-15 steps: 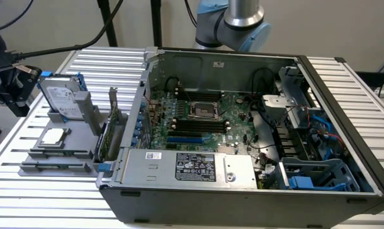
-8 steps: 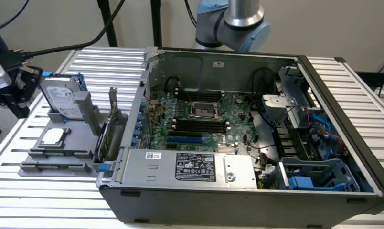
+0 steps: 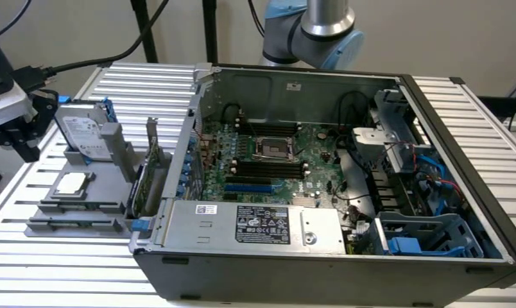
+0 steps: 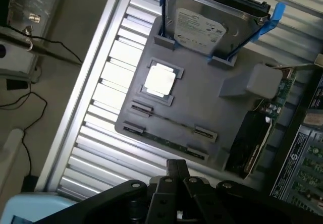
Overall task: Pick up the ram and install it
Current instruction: 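Pick up the ram and move it above insertion slot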
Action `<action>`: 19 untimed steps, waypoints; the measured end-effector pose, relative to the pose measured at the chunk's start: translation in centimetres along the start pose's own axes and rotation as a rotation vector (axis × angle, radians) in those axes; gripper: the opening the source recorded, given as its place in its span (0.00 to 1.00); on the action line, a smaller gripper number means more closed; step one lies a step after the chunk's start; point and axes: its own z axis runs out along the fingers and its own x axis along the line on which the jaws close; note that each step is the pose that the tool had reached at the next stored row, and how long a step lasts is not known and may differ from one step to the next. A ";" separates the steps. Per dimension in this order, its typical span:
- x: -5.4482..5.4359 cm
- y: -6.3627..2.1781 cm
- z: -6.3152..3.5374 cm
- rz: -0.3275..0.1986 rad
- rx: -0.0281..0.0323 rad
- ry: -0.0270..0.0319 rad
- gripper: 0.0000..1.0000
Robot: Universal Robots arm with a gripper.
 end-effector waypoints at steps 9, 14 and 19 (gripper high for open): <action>0.0 -0.03 0.58 -0.163 0.0021 0.0073 0.11; 0.0 -0.04 0.91 -0.255 0.0033 0.0115 0.11; 0.0 -0.06 1.23 -0.346 0.0045 0.0155 0.11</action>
